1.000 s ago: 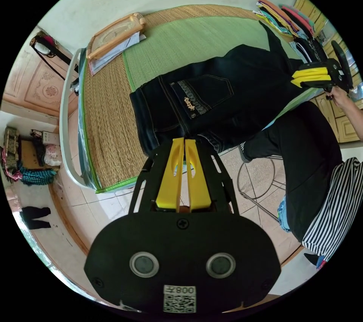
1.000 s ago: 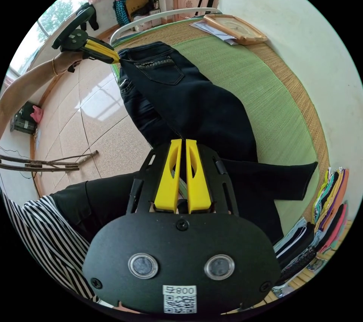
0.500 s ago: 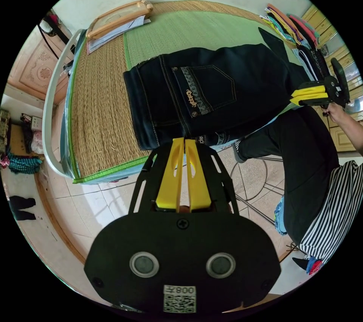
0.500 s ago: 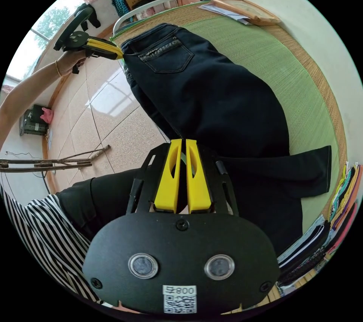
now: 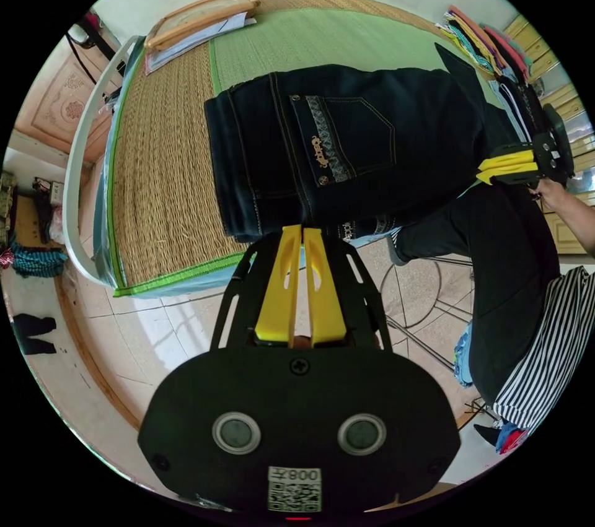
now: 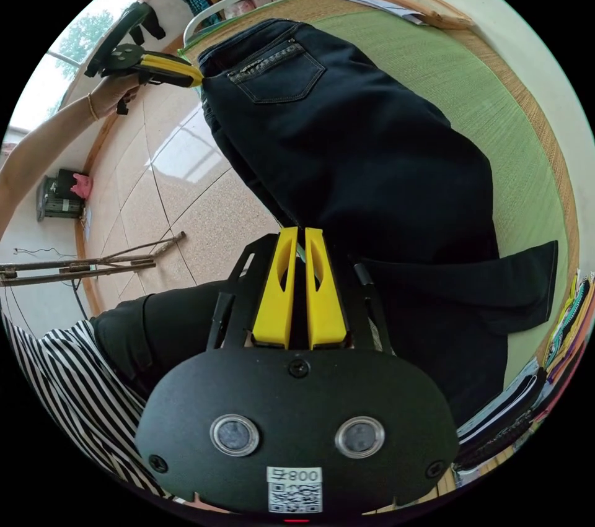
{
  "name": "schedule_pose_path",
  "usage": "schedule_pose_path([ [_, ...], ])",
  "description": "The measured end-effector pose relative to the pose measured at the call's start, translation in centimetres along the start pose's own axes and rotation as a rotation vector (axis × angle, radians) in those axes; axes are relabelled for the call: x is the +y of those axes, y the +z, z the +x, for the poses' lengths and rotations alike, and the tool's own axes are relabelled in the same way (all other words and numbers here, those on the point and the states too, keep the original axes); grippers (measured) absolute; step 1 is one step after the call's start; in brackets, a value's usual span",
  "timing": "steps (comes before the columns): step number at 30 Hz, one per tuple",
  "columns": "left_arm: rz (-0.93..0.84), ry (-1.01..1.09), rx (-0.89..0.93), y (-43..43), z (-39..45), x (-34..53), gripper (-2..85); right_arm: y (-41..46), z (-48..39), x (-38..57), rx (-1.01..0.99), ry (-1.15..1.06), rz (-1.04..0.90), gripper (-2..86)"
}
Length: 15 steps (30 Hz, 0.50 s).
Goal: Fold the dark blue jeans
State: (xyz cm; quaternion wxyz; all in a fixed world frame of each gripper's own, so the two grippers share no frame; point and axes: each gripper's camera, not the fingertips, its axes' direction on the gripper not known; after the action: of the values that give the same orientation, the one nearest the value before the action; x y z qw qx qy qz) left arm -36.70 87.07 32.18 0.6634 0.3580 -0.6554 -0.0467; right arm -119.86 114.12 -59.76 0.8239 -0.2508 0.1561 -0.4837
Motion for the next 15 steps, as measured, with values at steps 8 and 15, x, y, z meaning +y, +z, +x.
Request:
schedule_pose_path([
  [8, 0.050, -0.100, 0.094, 2.1, 0.2, 0.2, 0.4, 2.9, 0.3, -0.9, -0.043, 0.016, -0.018, 2.4],
  [15, 0.184, -0.160, 0.238, 1.8, 1.8, 1.0, 0.5, 4.5, 1.1, -0.9, -0.083, 0.030, 0.004, 2.3],
])
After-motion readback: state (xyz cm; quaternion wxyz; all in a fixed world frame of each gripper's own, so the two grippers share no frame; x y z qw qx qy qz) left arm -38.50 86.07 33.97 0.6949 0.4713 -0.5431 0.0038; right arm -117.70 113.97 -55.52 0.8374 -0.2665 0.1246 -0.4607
